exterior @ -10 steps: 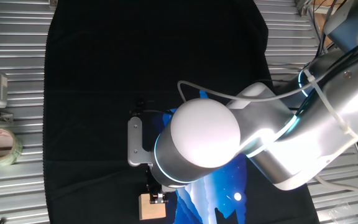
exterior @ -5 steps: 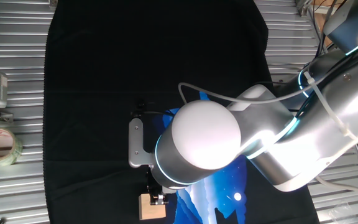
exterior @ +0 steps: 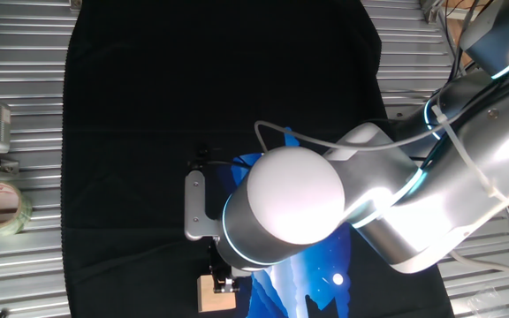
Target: Approach and touch the side of the small block
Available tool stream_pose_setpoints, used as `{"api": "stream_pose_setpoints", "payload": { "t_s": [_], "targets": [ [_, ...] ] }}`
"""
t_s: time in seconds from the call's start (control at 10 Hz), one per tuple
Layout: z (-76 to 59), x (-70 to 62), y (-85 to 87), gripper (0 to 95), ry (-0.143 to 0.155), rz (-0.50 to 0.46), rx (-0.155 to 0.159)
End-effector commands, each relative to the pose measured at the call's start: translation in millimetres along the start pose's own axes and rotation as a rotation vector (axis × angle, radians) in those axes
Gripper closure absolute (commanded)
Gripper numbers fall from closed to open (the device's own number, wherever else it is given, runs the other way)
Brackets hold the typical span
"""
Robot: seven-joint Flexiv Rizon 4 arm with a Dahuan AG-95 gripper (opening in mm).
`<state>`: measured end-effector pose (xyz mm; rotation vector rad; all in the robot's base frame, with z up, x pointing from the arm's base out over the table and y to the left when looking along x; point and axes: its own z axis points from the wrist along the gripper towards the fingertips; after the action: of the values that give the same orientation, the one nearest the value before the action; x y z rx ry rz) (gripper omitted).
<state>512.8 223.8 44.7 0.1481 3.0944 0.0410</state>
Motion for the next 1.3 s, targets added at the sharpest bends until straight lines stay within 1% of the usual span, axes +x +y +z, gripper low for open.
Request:
{"api": "stream_pose_setpoints", "payload": {
  "t_s": [0.1,1.3],
  "targets": [
    [0.0,0.2,0.2,95.0,-0.001,0.0,0.0],
    [1.8,2.9,6.1,95.0,-0.004,0.007,0.002]
  ]
}}
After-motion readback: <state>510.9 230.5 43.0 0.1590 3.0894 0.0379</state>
